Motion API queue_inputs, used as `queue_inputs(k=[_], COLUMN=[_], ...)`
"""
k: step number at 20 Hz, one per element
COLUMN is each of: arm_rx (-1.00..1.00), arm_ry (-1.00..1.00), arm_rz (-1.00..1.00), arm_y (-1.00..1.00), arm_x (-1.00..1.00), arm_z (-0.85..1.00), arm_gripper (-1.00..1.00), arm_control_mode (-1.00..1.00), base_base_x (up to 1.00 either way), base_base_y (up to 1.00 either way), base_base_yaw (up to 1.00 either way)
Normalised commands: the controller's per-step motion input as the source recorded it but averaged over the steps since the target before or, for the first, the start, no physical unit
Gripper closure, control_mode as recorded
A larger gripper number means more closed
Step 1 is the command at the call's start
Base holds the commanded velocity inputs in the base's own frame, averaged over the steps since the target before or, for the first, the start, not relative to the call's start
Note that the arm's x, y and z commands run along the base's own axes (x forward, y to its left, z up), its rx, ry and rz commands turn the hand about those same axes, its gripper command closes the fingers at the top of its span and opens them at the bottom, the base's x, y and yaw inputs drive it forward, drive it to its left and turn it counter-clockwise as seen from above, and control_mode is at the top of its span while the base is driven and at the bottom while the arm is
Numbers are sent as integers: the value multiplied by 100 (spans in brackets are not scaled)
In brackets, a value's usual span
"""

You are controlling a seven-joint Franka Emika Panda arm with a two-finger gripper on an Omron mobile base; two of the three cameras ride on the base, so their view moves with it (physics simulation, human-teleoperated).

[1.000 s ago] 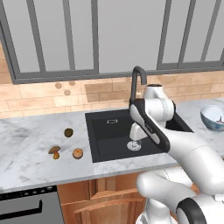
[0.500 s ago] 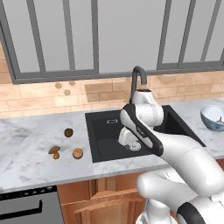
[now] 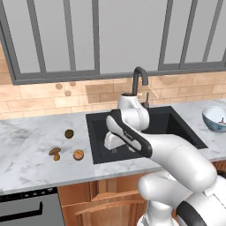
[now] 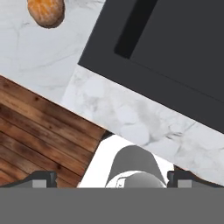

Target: There is a mixed pile of frozen fruits and vegetables on the counter. Locate all the frozen vegetables and place the items in a bowl on the counter. Take all the frozen fruits and defrost them in a running sink.

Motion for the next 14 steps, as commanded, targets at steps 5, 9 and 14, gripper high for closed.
queue_inputs(k=[5,9,14], arm_rx=[-4,-1,0], arm_ry=[4,4,4], arm_rz=[-1,-1,-1], arm_y=[55,56,55], arm_x=[18,22,19], arm_z=[-8,-12,-4], arm_gripper=[-100,-100,-100], arm_control_mode=[-100,-100,-100], base_base_x=[0,0,0], base_base_y=[0,0,0], base_base_yaw=[0,0,0])
